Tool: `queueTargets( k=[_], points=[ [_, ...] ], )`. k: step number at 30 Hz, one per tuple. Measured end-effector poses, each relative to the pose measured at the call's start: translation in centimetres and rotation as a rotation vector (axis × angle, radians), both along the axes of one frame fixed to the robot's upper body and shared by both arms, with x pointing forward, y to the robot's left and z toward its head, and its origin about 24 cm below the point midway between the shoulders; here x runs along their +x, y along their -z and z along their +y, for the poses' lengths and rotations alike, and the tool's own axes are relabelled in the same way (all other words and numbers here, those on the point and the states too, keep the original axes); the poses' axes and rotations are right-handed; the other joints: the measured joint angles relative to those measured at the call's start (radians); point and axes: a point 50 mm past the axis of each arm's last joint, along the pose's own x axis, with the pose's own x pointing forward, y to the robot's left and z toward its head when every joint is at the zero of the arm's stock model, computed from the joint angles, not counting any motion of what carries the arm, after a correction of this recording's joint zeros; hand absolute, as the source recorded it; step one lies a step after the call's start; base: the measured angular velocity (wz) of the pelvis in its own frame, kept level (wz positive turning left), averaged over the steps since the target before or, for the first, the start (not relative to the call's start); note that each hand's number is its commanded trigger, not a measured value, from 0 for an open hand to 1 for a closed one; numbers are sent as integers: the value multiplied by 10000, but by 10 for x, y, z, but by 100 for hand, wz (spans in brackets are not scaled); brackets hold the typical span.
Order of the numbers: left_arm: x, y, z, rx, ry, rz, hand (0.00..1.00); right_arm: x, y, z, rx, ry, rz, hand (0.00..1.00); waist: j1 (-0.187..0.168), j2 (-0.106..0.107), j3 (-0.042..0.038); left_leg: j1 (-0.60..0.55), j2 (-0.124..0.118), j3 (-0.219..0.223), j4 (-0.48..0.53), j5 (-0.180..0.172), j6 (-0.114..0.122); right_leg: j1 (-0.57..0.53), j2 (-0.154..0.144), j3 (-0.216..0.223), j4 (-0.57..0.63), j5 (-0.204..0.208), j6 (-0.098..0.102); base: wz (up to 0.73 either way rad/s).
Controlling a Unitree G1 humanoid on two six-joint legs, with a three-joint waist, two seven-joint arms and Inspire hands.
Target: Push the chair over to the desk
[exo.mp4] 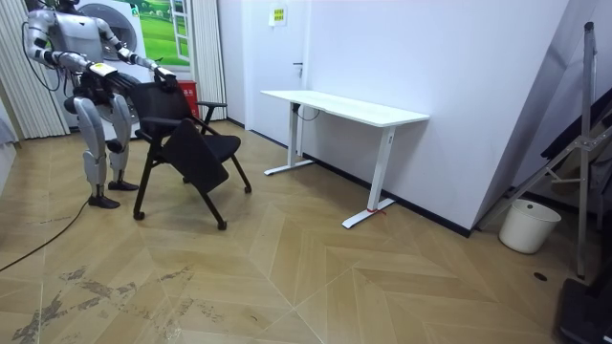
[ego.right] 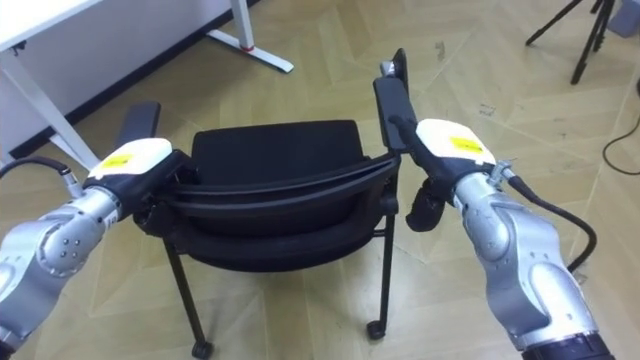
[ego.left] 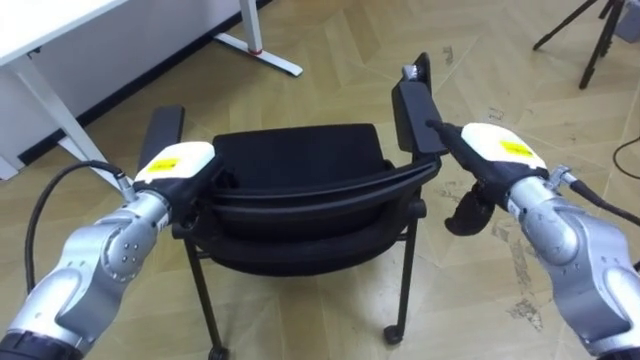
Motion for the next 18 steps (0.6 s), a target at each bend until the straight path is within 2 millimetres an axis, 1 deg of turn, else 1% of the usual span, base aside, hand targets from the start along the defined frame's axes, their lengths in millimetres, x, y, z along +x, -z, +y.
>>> queueTargets(
  k=[5, 9, 13, 18],
  points=[
    [3, -2, -3, -10, 195, -90, 100, -1, -1, 3, -17, -275, 323, 0, 151, -39, 26, 1, -14, 2, -9, -2, -2, -6, 7, -4, -21, 1, -2, 0],
    [4, -3, -5, -35, 346, -217, 100, -2, 0, 4, -364, -375, 515, 0, 207, -49, 32, -4, -15, 2, -7, -2, -3, -31, 7, -25, -40, 1, -2, 0],
    [3, -3, -7, -69, 470, -371, 100, -3, 4, 10, -823, -625, 614, 0, 306, -59, 38, -12, -18, 0, -8, -2, -4, -31, 7, -35, -51, 1, -2, 0],
    [3, -2, -7, -90, 542, -458, 100, -3, 4, 12, -847, -842, 644, 0, 371, -64, 40, -7, -20, 2, -59, -2, -4, -31, 8, -35, -46, 1, -2, 0]
  ],
)
